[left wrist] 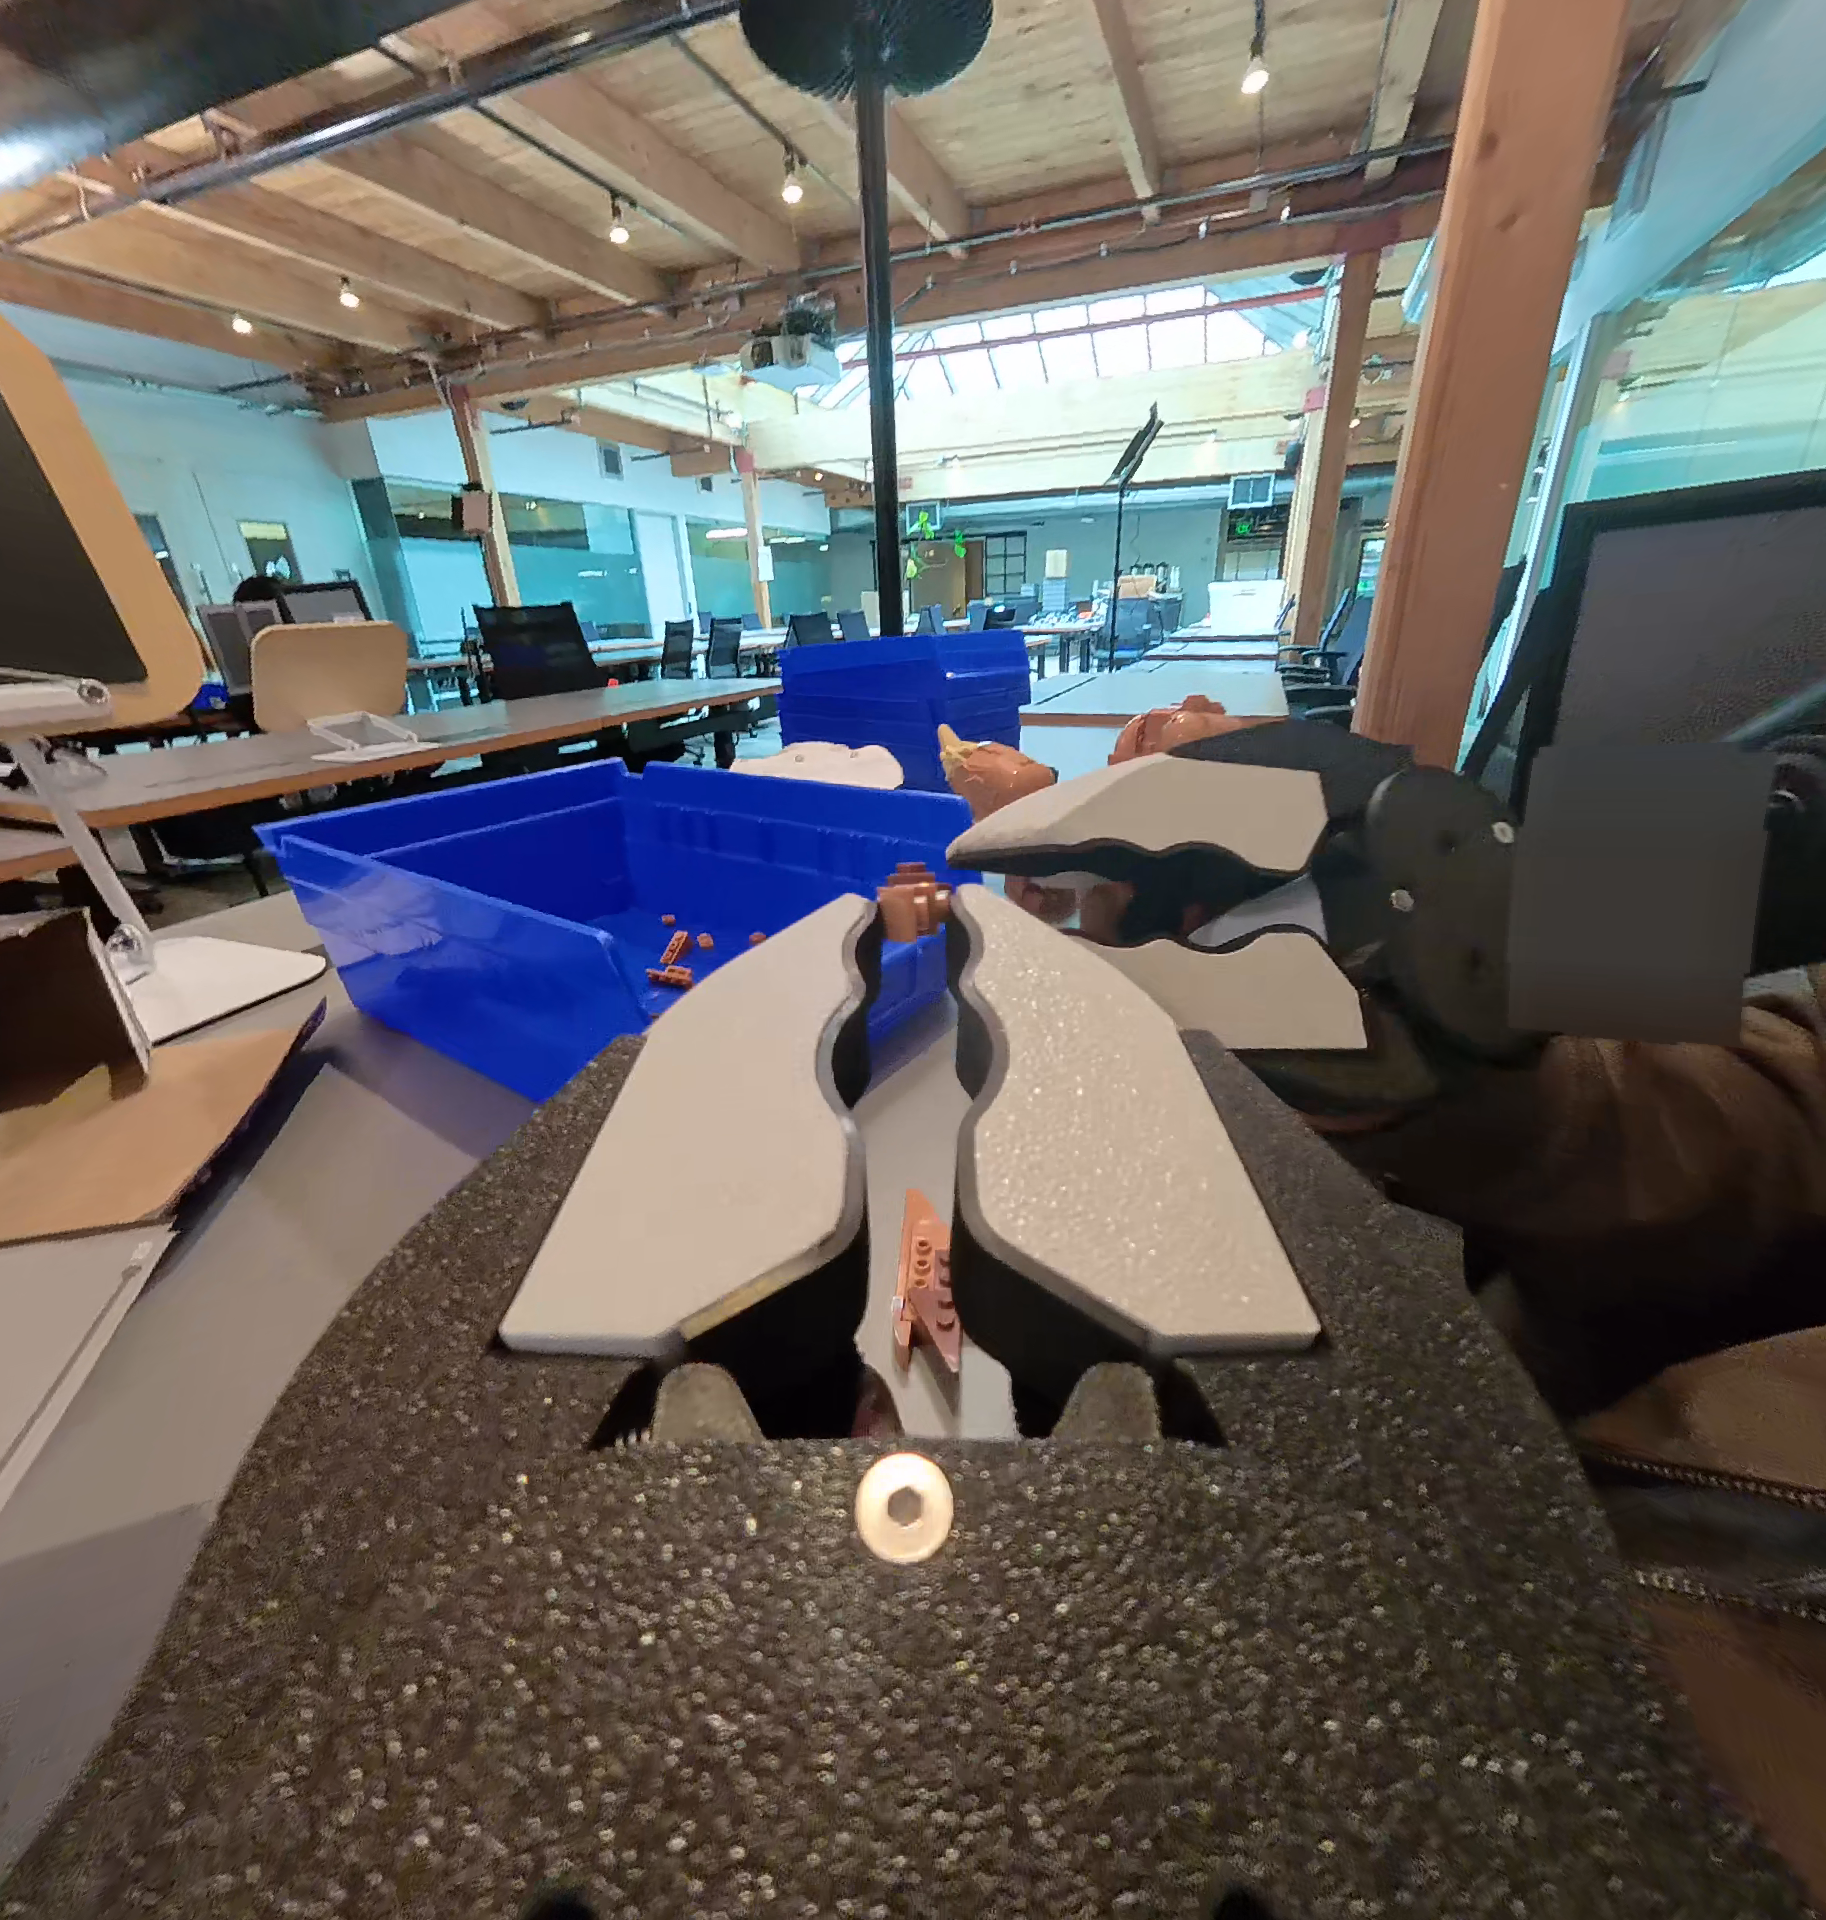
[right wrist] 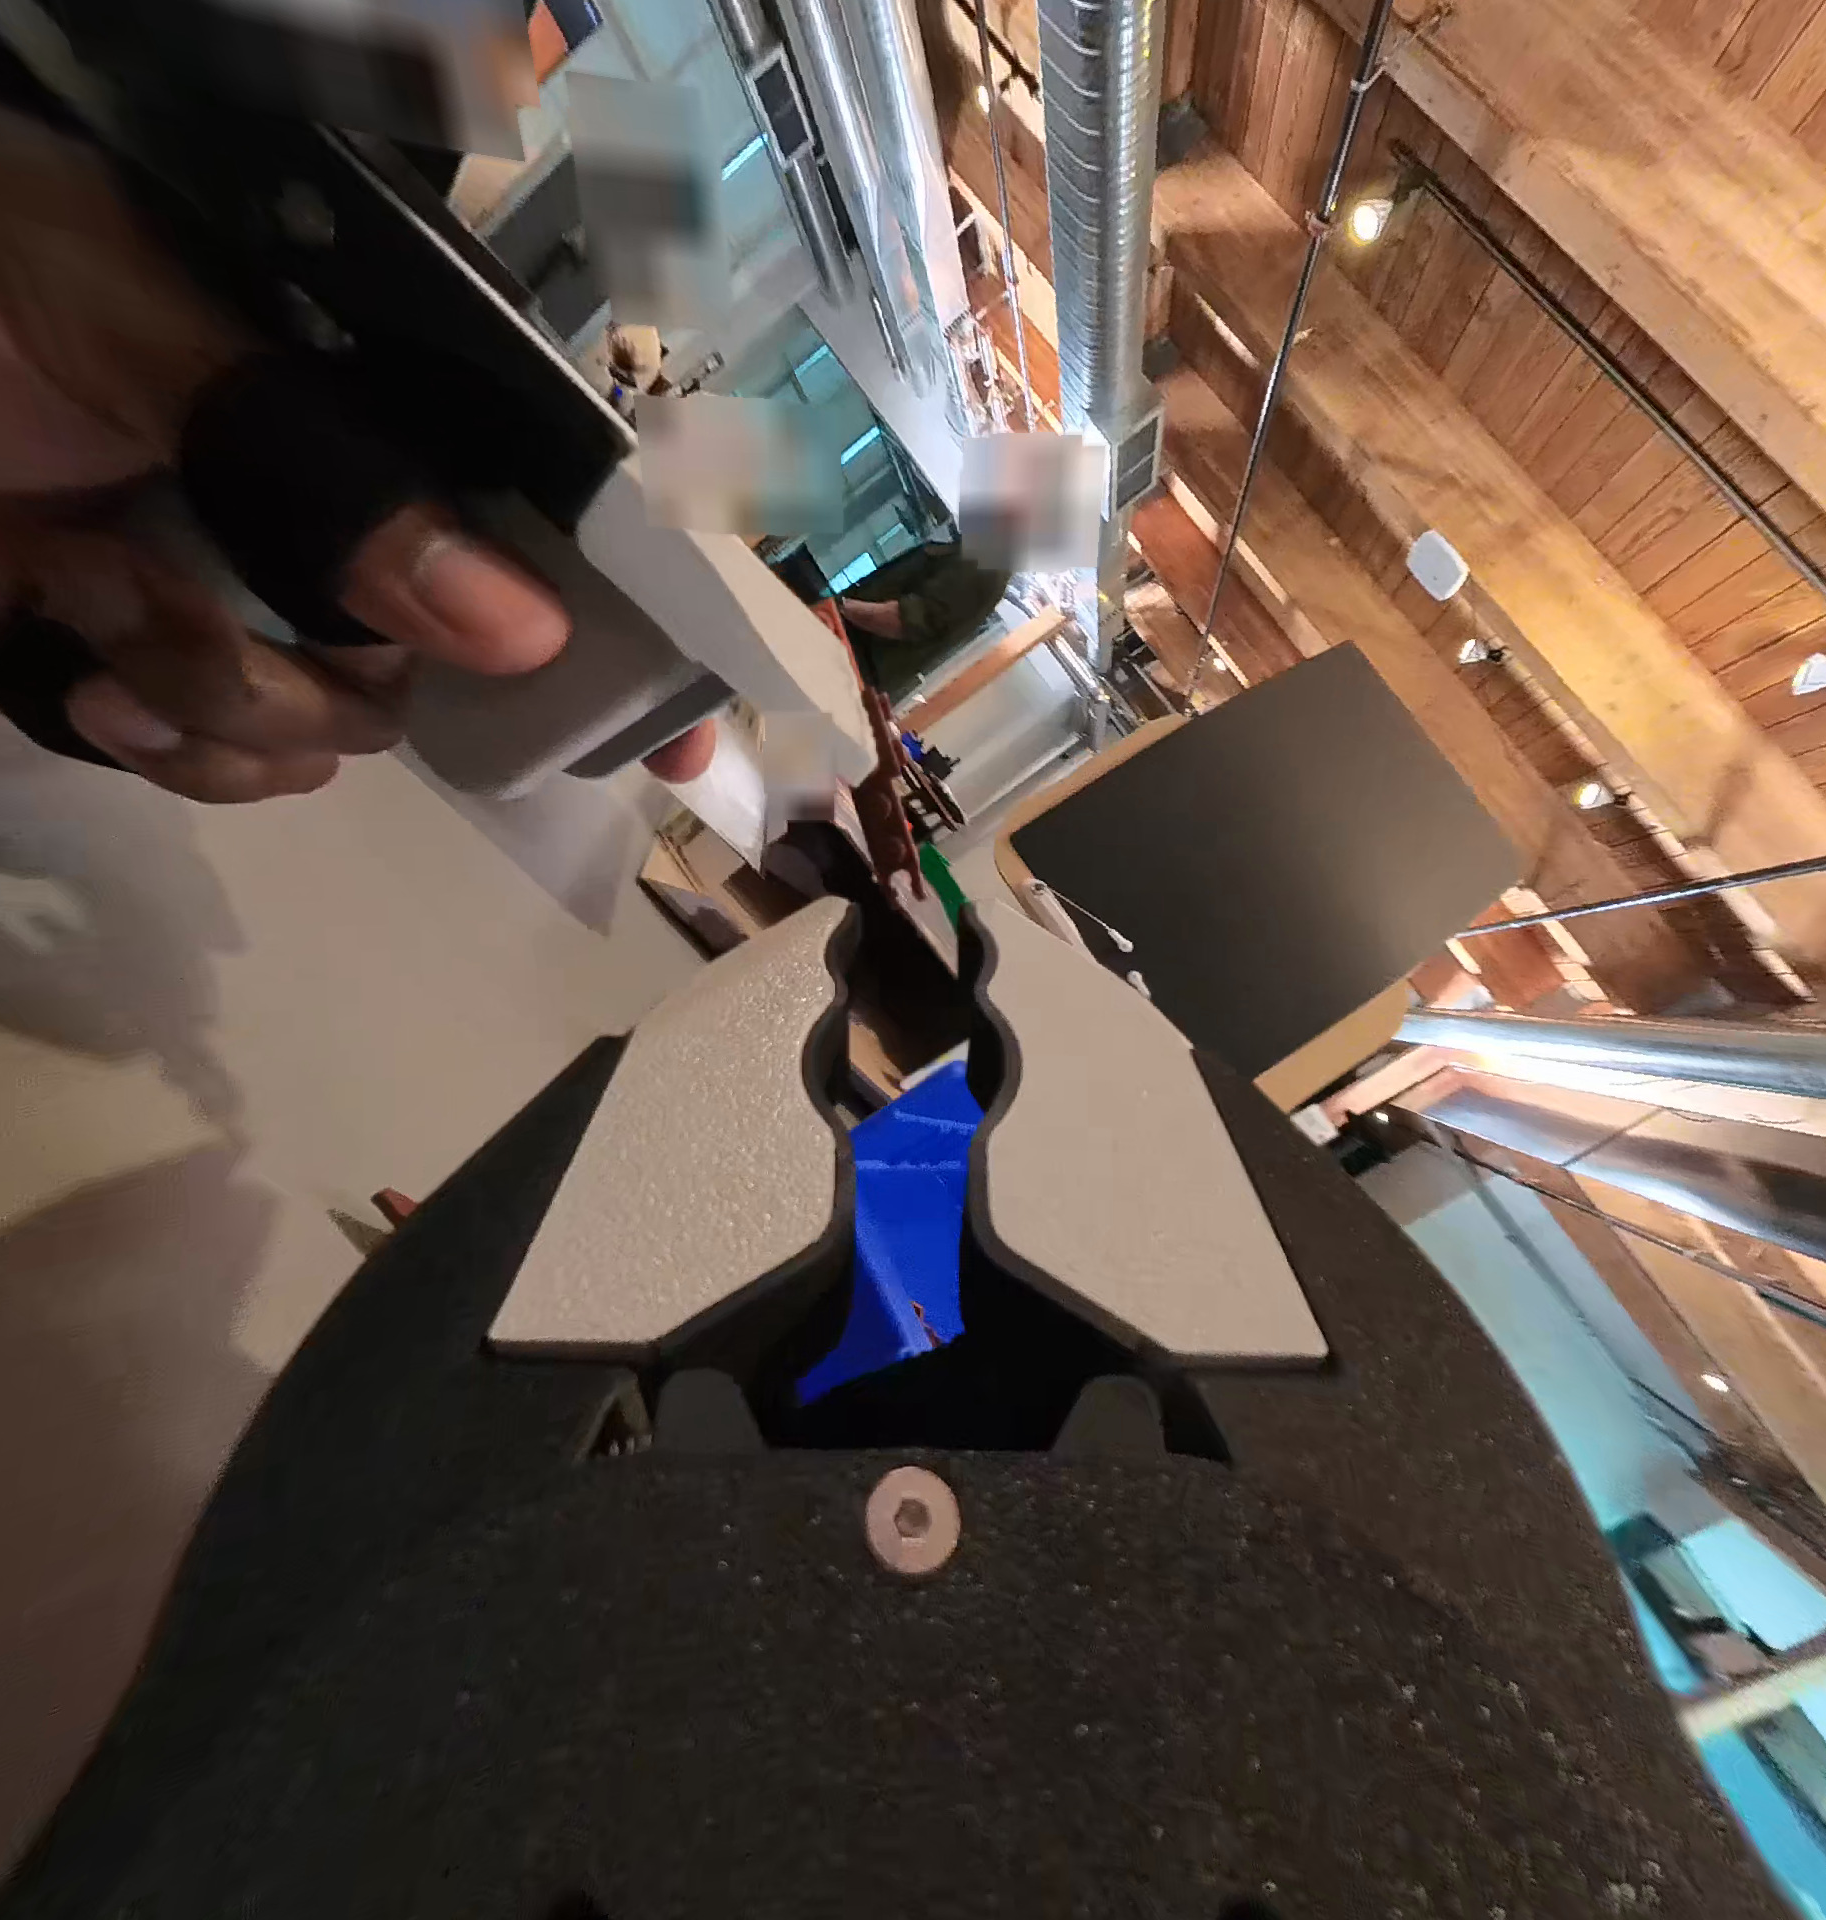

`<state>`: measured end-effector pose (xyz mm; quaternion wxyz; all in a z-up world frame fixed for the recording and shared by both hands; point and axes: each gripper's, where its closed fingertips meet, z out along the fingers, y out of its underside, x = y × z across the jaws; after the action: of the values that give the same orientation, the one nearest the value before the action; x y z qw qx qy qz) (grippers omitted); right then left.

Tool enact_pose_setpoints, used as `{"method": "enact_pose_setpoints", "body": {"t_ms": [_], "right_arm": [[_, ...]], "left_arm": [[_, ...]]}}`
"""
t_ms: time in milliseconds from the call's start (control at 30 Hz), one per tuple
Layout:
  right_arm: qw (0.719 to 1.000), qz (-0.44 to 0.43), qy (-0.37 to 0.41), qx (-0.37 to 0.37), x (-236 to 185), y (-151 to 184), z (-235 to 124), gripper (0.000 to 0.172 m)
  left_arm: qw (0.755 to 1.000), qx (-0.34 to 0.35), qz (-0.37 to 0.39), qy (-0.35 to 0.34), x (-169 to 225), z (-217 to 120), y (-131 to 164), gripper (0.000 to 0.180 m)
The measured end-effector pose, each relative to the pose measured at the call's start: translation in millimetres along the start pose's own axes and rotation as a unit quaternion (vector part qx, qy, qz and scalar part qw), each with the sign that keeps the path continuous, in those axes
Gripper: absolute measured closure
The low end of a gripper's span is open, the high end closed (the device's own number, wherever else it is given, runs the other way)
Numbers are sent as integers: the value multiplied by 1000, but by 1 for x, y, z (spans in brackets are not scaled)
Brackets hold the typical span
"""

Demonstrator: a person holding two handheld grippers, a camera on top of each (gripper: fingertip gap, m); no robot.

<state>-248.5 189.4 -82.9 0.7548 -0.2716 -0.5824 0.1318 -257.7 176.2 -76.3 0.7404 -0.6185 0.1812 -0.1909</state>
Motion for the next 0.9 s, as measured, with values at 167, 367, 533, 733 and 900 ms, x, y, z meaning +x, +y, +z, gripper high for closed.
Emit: {"method": "enact_pose_setpoints", "body": {"t_ms": [167, 367, 533, 733, 900], "right_arm": [[998, -52, 10, -26, -4, 7, 4, 155], [996, -81, 9, -34, -10, 7, 6, 164], [996, -79, 0, -42, -12, 10, 6, 165], [995, -87, 2, -55, -13, 14, 7, 165], [995, -83, -4, -47, -14, 12, 5, 164]], "left_arm": [[1000, -23, -11, 5, 1, 3, 8, 169], [999, -39, -15, 13, 3, 5, 14, 169], [999, -50, 13, 1, 2, 5, 16, 169], [997, -62, 36, -14, 0, 6, 18, 169], [998, -57, -14, 12, 1, 5, 19, 169]]}}
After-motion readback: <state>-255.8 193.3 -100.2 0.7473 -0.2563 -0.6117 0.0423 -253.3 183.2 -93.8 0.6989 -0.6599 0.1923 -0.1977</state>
